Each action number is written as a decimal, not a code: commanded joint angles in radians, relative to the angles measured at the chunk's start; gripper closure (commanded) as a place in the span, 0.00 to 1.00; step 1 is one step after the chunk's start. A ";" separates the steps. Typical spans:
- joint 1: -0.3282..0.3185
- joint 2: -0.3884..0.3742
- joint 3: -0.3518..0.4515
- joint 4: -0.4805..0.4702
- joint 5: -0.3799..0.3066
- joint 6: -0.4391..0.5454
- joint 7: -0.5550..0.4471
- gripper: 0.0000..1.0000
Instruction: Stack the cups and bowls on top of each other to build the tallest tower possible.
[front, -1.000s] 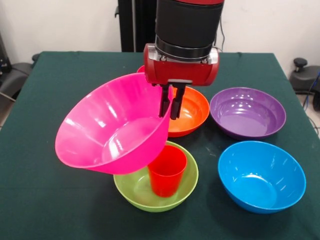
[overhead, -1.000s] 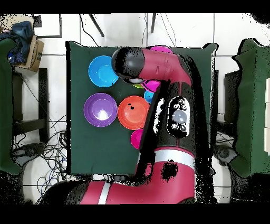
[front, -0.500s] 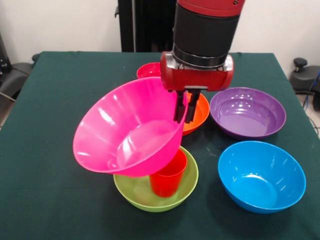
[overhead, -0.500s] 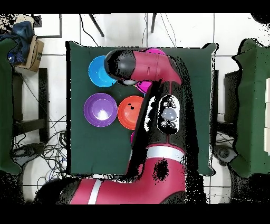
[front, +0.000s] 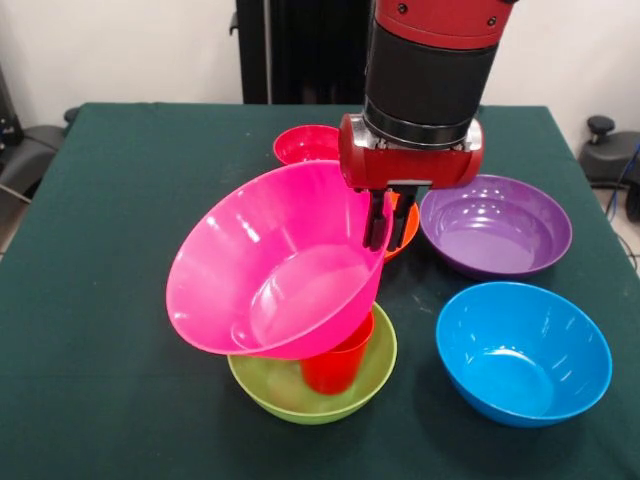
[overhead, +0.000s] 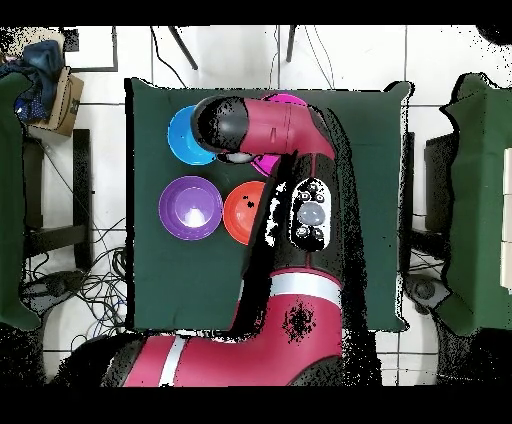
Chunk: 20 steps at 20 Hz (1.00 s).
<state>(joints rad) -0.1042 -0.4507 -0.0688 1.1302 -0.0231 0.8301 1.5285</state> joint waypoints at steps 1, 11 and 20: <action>0.022 0.007 0.032 0.004 0.003 0.024 0.161 1.00; -0.011 -0.016 0.097 0.068 0.031 0.017 0.085 0.00; -0.007 -0.010 0.090 0.055 0.018 0.006 0.077 0.00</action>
<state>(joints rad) -0.1074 -0.4572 -0.0658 1.1305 -0.0114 0.8301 1.5285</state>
